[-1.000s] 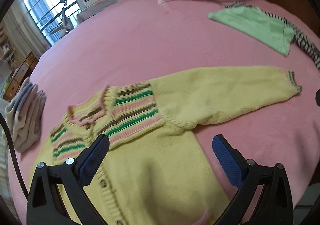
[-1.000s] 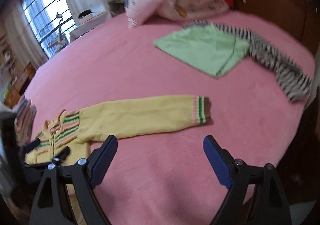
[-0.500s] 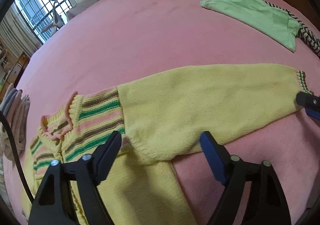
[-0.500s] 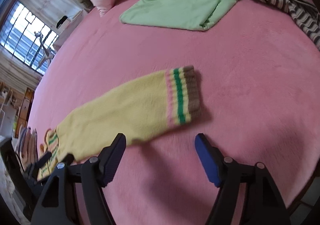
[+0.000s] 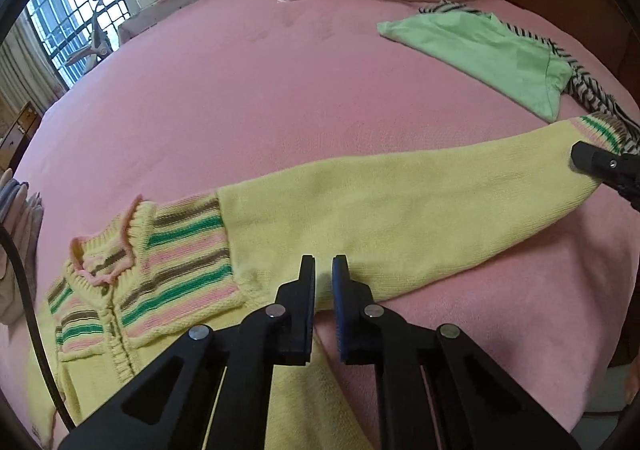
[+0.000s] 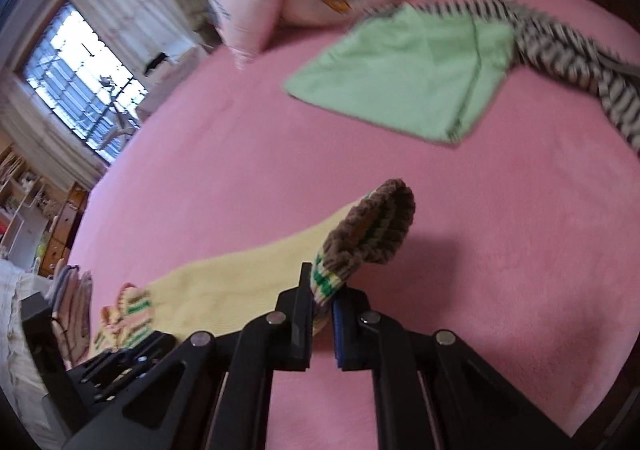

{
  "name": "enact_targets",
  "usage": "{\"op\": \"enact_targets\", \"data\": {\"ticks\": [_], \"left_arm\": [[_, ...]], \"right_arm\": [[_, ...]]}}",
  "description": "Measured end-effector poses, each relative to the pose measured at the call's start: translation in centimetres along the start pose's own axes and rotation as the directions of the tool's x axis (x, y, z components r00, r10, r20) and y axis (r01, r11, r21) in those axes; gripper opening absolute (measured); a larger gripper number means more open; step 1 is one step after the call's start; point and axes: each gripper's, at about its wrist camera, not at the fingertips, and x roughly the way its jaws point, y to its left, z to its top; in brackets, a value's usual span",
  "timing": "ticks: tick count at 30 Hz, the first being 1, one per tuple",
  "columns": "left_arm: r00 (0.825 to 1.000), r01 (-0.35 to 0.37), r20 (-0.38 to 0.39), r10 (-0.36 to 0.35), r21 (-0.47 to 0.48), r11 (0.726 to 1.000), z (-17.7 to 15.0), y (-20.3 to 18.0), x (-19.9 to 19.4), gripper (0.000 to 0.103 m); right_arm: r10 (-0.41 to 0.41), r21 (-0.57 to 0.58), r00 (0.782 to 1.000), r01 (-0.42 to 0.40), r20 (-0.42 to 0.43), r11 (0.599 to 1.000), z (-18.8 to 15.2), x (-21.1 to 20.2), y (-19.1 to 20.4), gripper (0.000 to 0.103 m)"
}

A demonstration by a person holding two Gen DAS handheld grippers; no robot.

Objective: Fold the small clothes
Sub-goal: 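Carry the gripped cuff across the cardigan body toward the opposite front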

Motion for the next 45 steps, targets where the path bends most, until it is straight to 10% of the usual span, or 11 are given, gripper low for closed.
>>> {"op": "enact_targets", "data": {"ticks": [20, 35, 38, 45], "left_arm": [[0.991, -0.088, 0.078, 0.111, -0.254, 0.963, -3.3, 15.9, -10.1, 0.007], [0.985, -0.167, -0.039, 0.167, -0.431, 0.887, -11.8, 25.0, -8.1, 0.011], [0.984, -0.176, -0.060, 0.168, -0.461, 0.870, -12.8, 26.2, -7.7, 0.012], [0.985, -0.172, -0.056, 0.165, -0.471, 0.865, -13.2, 26.8, -7.5, 0.022]], "right_arm": [[0.281, -0.444, 0.959, -0.265, -0.029, 0.856, -3.3, -4.3, 22.7, 0.007], [0.147, -0.629, 0.958, -0.274, -0.247, 0.728, -14.8, 4.0, 31.2, 0.008], [0.094, -0.685, 0.965, -0.240, -0.244, 0.687, -16.9, 4.9, 31.7, 0.012], [0.063, -0.772, 0.987, -0.157, -0.151, 0.616, -17.9, 3.1, 32.1, 0.059]]}}
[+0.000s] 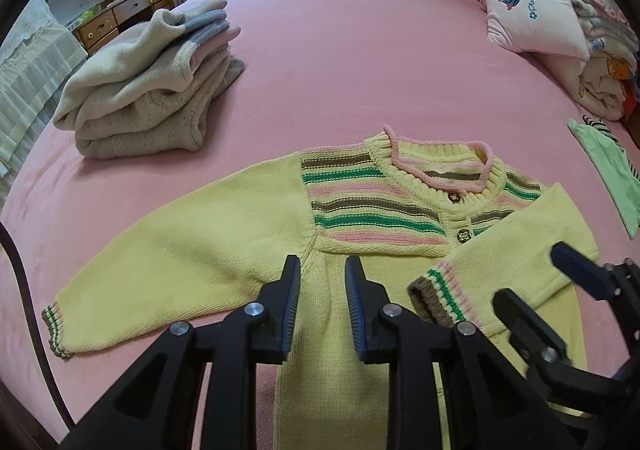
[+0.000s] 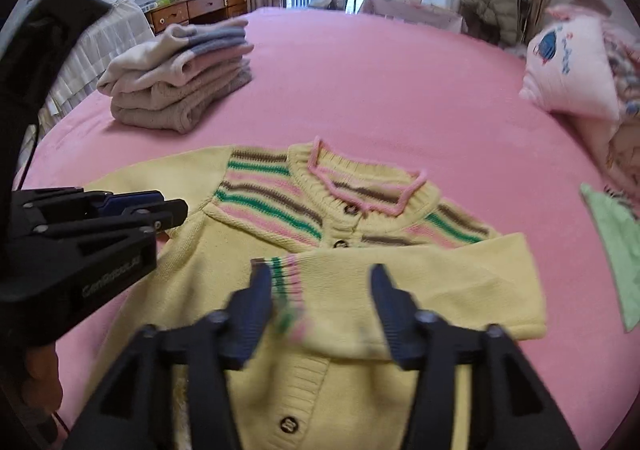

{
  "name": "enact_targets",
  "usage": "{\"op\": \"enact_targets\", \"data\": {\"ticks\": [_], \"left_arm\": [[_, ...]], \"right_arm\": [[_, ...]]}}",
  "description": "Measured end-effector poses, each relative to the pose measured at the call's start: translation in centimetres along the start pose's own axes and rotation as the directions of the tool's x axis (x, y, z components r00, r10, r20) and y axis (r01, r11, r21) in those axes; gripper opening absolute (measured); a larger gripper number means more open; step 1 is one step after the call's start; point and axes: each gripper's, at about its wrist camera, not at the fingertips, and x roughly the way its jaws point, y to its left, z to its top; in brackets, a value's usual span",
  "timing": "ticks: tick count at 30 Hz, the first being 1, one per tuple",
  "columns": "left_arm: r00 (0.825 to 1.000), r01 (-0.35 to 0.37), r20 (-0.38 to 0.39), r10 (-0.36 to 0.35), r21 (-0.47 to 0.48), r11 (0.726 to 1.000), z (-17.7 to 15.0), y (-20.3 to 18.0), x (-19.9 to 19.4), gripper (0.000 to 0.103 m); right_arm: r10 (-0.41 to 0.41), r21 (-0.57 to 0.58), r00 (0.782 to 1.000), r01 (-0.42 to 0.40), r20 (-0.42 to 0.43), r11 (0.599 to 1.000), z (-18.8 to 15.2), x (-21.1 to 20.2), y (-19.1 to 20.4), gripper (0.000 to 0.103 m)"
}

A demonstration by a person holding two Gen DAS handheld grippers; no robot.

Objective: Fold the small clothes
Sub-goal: 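Carry the gripped cuff across the cardigan body toward the opposite front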

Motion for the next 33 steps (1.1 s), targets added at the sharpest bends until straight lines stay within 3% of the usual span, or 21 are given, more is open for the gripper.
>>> {"op": "enact_targets", "data": {"ticks": [7, 12, 16, 21, 26, 29, 33], "left_arm": [[0.996, 0.089, -0.025, -0.089, -0.011, 0.996, 0.0, -1.0, -0.3, 0.022], [0.977, 0.195, -0.086, -0.197, -0.031, 0.980, -0.6, -2.2, 0.2, 0.022], [0.955, 0.261, -0.139, -0.263, -0.035, 0.965, -1.3, -3.5, 1.4, 0.025], [0.926, 0.318, -0.195, -0.324, -0.064, 0.946, -1.9, -4.3, 3.6, 0.051], [0.901, 0.375, -0.195, -0.389, -0.105, 0.921, -2.0, -4.6, 5.1, 0.051], [0.897, 0.383, -0.188, -0.399, -0.118, 0.916, -1.9, -5.0, 5.8, 0.051], [0.896, 0.383, -0.181, -0.405, -0.143, 0.912, -1.8, -5.3, 6.8, 0.043]], "right_arm": [[0.012, 0.079, 0.994, -0.021, 0.112, 0.997, 0.1, -5.8, -4.9, 0.059], [-0.126, 0.160, 0.982, 0.103, 0.141, 0.982, -1.6, -8.1, -9.8, 0.059], [-0.197, 0.195, 0.976, 0.177, 0.091, 0.965, -3.4, -6.9, -12.5, 0.059], [-0.197, 0.243, 0.980, 0.182, 0.038, 0.953, -5.6, -5.2, -14.3, 0.059], [-0.183, 0.256, 0.983, 0.174, 0.013, 0.951, -6.9, -3.9, -14.7, 0.059], [-0.183, 0.256, 0.983, 0.175, 0.007, 0.951, -7.1, -3.4, -14.7, 0.059], [-0.177, 0.272, 0.984, 0.169, 0.004, 0.947, -7.3, -2.9, -15.3, 0.059]]}}
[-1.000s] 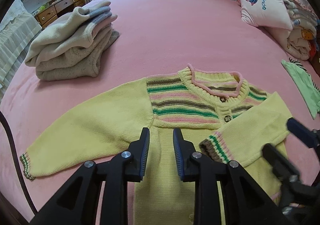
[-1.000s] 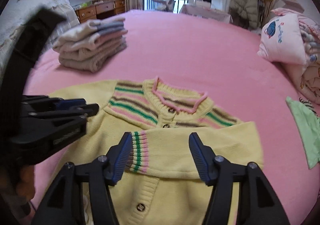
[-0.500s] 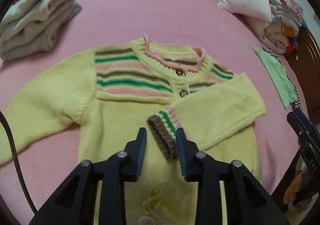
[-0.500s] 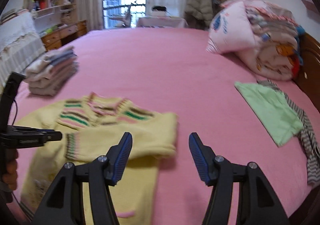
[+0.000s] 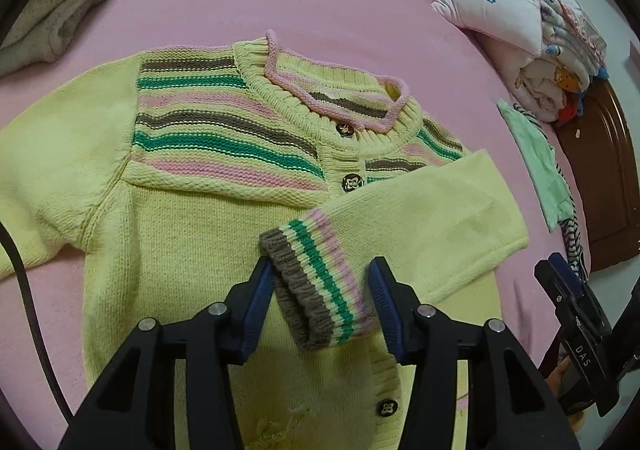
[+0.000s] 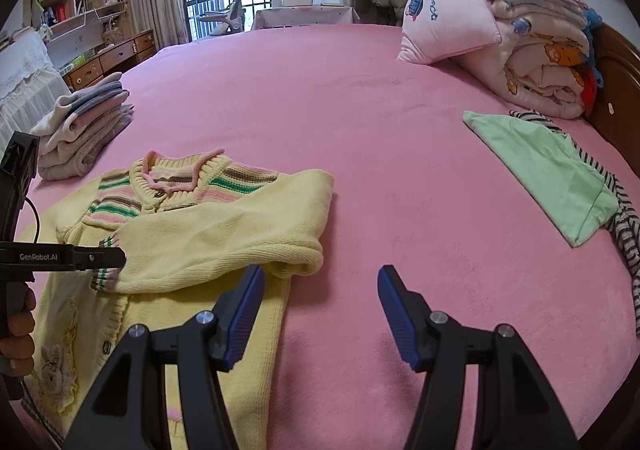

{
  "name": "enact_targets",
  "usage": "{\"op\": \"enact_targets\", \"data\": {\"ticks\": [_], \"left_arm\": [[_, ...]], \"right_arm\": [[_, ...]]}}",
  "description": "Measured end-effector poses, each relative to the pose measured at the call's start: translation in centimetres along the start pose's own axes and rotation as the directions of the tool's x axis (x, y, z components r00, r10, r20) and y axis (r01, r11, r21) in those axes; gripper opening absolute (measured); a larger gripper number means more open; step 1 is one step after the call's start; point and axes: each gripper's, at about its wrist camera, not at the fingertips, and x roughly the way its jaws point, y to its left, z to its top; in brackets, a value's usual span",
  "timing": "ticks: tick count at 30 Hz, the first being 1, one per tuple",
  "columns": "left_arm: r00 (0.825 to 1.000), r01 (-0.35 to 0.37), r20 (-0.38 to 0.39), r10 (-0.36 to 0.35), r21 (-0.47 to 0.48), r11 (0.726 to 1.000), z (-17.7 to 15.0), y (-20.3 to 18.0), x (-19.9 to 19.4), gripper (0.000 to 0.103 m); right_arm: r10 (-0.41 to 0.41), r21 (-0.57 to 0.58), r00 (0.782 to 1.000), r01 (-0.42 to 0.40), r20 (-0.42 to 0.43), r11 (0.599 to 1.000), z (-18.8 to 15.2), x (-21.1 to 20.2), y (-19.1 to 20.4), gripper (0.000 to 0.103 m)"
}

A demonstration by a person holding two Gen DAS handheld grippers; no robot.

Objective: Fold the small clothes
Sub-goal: 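Carry the gripped cuff across the cardigan body toward the opposite front, then lower the cuff onto the cardigan front and open the right tool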

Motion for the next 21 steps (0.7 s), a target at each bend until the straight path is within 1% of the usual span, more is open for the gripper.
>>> {"op": "enact_targets", "data": {"ticks": [4, 7, 9, 11, 14, 16, 17, 18, 19, 20, 21], "left_arm": [[1.000, 0.015, -0.007, -0.015, -0.018, 1.000, 0.1, 0.2, 0.4, 0.042], [1.000, 0.001, -0.006, -0.001, -0.013, 1.000, 0.0, 0.5, 0.1, 0.043], [1.000, -0.005, 0.001, 0.005, -0.008, 1.000, 0.0, 0.6, 0.1, 0.047], [1.000, -0.006, 0.001, 0.006, -0.005, 1.000, -0.1, 0.7, 0.1, 0.049], [1.000, 0.001, 0.004, -0.001, -0.005, 1.000, -0.1, 0.5, 0.5, 0.060], [1.000, -0.009, 0.010, 0.009, 0.016, 1.000, 0.0, -0.1, 0.8, 0.060], [1.000, -0.021, 0.014, 0.020, 0.034, 0.999, 0.0, -0.5, 0.9, 0.059], [1.000, -0.026, 0.017, 0.025, 0.052, 0.998, 0.1, -1.0, 1.0, 0.044], [1.000, -0.009, 0.012, 0.008, 0.068, 0.998, 0.1, -1.4, 1.1, 0.034], [1.000, 0.022, -0.003, -0.022, 0.066, 0.998, 0.2, -1.6, 1.2, 0.025], [1.000, 0.017, -0.001, -0.017, 0.058, 0.998, 0.3, -1.6, 1.2, 0.021]], "right_arm": [[0.000, 0.009, 1.000, 0.000, -0.001, 1.000, -0.1, 0.2, -0.5, 0.059], [0.004, 0.017, 1.000, -0.004, -0.005, 1.000, -0.3, 0.2, -0.8, 0.059], [0.004, 0.016, 1.000, -0.004, -0.004, 1.000, -0.3, 0.2, -0.8, 0.059], [0.003, 0.012, 1.000, -0.003, -0.004, 1.000, -0.3, 0.3, -0.8, 0.059], [0.003, 0.011, 1.000, -0.003, -0.007, 1.000, -0.4, 0.4, -0.7, 0.059], [0.001, 0.006, 1.000, -0.001, -0.008, 1.000, -0.4, 0.6, -0.7, 0.059], [-0.003, 0.002, 1.000, 0.003, -0.010, 1.000, -0.3, 0.7, -0.6, 0.059], [-0.004, 0.001, 1.000, 0.004, -0.011, 1.000, -0.3, 0.7, -0.6, 0.059], [-0.004, 0.001, 1.000, 0.004, -0.015, 1.000, -0.3, 0.8, -0.5, 0.059], [-0.003, 0.000, 1.000, 0.003, -0.018, 1.000, -0.4, 0.9, -0.5, 0.059], [-0.003, 0.000, 1.000, 0.003, -0.019, 1.000, -0.4, 1.0, -0.5, 0.059]]}}
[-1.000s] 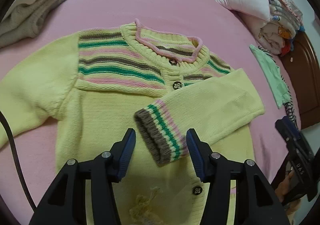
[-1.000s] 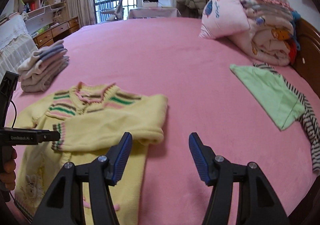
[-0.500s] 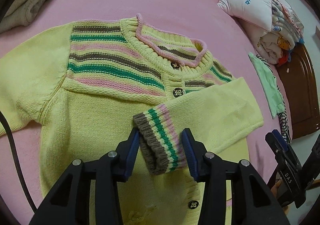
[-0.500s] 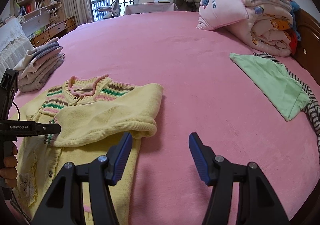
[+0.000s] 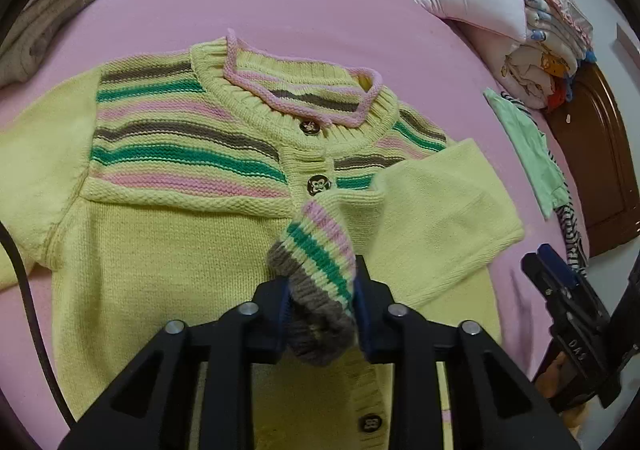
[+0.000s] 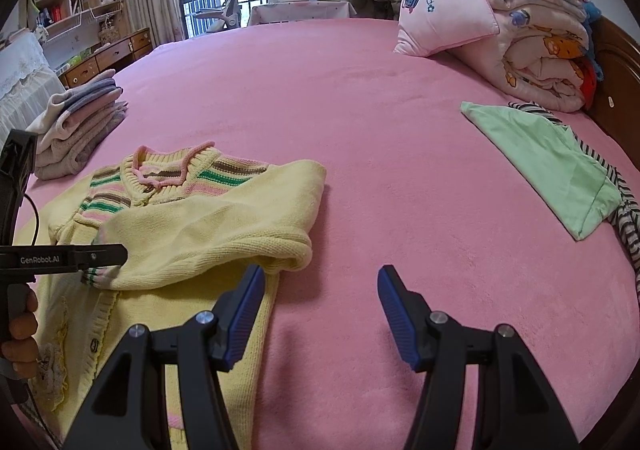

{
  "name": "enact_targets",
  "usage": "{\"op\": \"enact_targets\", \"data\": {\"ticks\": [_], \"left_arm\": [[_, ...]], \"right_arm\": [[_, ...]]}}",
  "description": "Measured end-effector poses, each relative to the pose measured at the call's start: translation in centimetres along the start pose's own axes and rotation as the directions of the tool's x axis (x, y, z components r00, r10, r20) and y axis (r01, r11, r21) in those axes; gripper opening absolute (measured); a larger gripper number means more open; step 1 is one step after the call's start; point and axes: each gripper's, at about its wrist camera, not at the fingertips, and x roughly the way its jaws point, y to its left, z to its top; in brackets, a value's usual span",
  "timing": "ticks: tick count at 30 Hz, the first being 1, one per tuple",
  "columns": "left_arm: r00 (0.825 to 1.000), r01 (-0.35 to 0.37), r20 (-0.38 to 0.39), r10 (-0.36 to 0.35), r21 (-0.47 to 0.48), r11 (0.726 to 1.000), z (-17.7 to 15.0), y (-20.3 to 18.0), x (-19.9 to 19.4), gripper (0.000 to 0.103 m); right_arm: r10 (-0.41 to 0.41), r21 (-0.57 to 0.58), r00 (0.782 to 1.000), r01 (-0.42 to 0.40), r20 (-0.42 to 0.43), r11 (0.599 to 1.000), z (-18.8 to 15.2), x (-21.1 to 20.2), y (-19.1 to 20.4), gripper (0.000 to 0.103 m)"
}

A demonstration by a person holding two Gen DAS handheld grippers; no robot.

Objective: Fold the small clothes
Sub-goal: 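Lower the cuff onto the cardigan front and open the right tool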

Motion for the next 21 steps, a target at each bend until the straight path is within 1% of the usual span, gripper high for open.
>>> {"op": "enact_targets", "data": {"ticks": [3, 6, 10, 12, 15, 17, 18, 19, 21], "left_arm": [[1.000, -0.002, 0.019, 0.002, -0.023, 1.000, 0.1, 0.0, -0.3, 0.013], [0.999, 0.017, 0.041, -0.015, -0.053, 0.998, 0.6, 0.3, -1.6, 0.010], [0.991, 0.011, 0.133, -0.006, -0.038, 0.999, 1.9, -0.5, -5.2, 0.010], [0.984, 0.024, 0.177, -0.018, -0.034, 0.999, 2.9, -0.9, -7.3, 0.010], [0.977, 0.022, 0.213, -0.016, -0.026, 0.999, 4.0, -1.3, -9.5, 0.010], [0.972, 0.013, 0.234, -0.008, -0.022, 1.000, 4.6, -1.3, -10.6, 0.010], [0.970, 0.002, 0.242, 0.003, -0.022, 1.000, 4.7, -1.3, -10.9, 0.010], [0.969, -0.009, 0.246, 0.014, -0.023, 1.000, 4.9, -1.2, -11.1, 0.010], [0.970, -0.023, 0.241, 0.030, -0.030, 0.999, 4.9, -0.6, -11.0, 0.010]], "right_arm": [[-0.005, -0.004, 1.000, 0.005, -0.005, 1.000, 0.0, 0.4, 0.0, 0.059], [0.008, -0.006, 1.000, -0.008, -0.020, 1.000, 0.1, 0.9, 0.2, 0.059], [0.021, -0.022, 0.999, -0.022, -0.029, 1.000, 0.5, 1.9, 0.9, 0.059], [0.031, -0.026, 0.999, -0.032, -0.034, 0.999, 0.9, 2.5, 1.5, 0.059], [0.042, -0.049, 0.998, -0.044, -0.045, 0.998, 1.4, 3.7, 2.6, 0.059], [0.015, -0.074, 0.999, -0.019, -0.045, 0.997, 1.7, 4.5, 3.3, 0.058], [-0.008, -0.090, 0.999, 0.004, -0.051, 0.996, 1.7, 4.9, 3.7, 0.050], [-0.017, -0.097, 0.998, 0.012, -0.060, 0.995, 1.7, 5.3, 3.8, 0.045], [-0.007, -0.090, 0.997, 0.000, -0.076, 0.996, 1.5, 5.6, 3.7, 0.033]]}}
